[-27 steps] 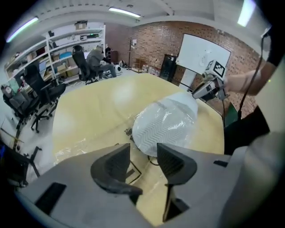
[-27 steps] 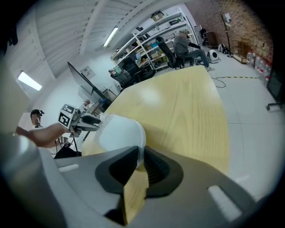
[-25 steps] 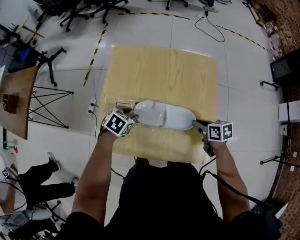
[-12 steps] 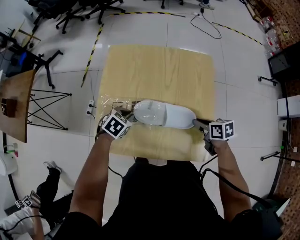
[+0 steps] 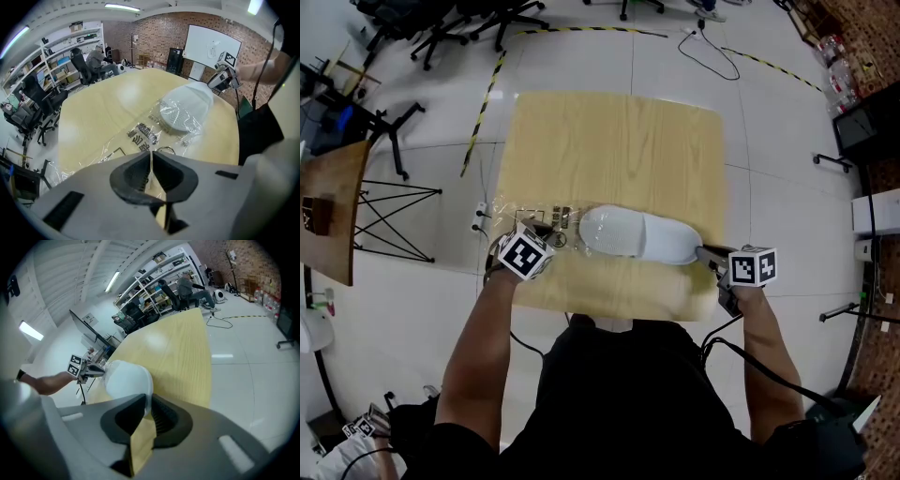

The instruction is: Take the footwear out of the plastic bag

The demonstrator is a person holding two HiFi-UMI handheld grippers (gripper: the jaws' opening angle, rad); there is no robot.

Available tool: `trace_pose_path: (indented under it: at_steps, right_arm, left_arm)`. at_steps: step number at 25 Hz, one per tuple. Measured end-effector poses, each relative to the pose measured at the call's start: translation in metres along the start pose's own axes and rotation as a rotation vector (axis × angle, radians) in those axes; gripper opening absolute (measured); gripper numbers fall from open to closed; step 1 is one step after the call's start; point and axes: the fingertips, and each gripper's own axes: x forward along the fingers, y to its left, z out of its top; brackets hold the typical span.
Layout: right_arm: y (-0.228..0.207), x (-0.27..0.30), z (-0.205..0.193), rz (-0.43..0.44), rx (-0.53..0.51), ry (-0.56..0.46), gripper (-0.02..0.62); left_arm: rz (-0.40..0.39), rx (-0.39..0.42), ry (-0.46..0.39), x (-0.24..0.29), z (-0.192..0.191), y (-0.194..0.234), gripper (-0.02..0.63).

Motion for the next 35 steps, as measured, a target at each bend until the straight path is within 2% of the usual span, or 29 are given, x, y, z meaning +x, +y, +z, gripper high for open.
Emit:
trace_pose_path:
  at_steps: [15,19,22,24,26,29,35]
  right_arm:
    - [-0.004,-0.010,-0.018,-0.011,0.009,-0.007,0.044]
    - [-0.004,-0.015,-0.029,0.003,0.011,-0.003,0.044]
    - [0.001,-0.017,-0.036,0.012,0.011,0.006,0.043]
    - [0.007,-0.017,-0.040,0.020,0.011,0.010,0.043]
    - [0.012,-0.015,-0.044,0.028,0.008,0.019,0.041]
    - [0.023,-0.009,-0.050,0.043,-0.011,0.040,0.041]
    - [0.050,0.016,-0.053,0.079,-0.040,0.070,0.041]
  left_arm:
    - [0.101,-0.052,0.068,-0.022,-0.047,0.035,0.012]
    - [0.172,-0.094,0.080,-0.028,-0.057,0.057,0.011]
    - [0.282,-0.097,0.027,-0.042,-0.041,0.087,0.011]
    - [0.301,-0.130,0.011,-0.041,-0.033,0.096,0.011]
    - [0.297,-0.157,0.003,-0.035,-0.021,0.100,0.011]
    - [0.264,-0.146,-0.029,-0.022,0.013,0.096,0.009]
    - [0.174,-0.031,-0.047,0.014,0.088,0.064,0.009]
